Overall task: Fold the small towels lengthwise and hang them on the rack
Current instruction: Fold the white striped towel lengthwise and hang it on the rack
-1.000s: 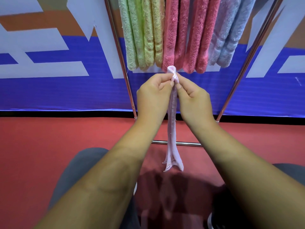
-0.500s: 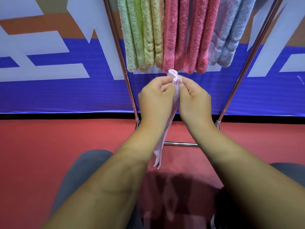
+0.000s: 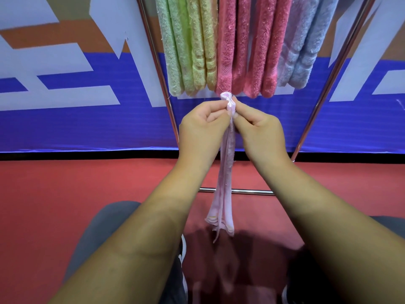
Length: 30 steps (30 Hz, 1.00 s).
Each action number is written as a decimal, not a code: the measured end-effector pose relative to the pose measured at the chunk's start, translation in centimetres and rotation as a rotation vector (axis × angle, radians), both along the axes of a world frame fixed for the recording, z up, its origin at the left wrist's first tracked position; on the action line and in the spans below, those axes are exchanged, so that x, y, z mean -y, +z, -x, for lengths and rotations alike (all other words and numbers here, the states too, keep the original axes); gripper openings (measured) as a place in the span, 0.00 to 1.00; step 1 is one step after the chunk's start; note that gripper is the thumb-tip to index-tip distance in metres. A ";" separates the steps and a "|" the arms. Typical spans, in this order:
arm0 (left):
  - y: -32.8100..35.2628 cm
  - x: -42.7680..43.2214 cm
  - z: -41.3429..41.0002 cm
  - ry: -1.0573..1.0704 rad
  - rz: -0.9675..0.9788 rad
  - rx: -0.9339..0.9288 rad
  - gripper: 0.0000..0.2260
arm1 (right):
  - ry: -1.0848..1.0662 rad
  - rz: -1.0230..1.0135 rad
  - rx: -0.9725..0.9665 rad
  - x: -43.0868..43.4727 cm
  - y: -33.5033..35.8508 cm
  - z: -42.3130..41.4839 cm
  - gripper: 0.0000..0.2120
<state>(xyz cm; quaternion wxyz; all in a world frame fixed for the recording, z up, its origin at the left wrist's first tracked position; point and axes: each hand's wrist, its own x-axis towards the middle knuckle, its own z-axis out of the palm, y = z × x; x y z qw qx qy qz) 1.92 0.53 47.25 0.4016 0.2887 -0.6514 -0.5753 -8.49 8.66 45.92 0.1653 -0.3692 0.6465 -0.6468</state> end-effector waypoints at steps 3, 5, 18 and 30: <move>0.3 0.1 -0.3 -0.039 -0.006 -0.013 0.11 | 0.009 0.032 0.021 -0.1 0.1 0.1 0.16; 0.3 0.3 -0.4 -0.043 -0.005 -0.014 0.11 | 0.022 0.041 0.037 -0.2 0.1 0.1 0.16; 0.6 2.5 -0.8 -0.095 0.025 -0.033 0.06 | 0.291 0.040 0.297 0.2 -0.1 3.8 0.14; 0.8 3.6 -1.3 -0.120 -0.056 -0.094 0.10 | 0.143 0.111 0.302 0.3 0.8 3.7 0.10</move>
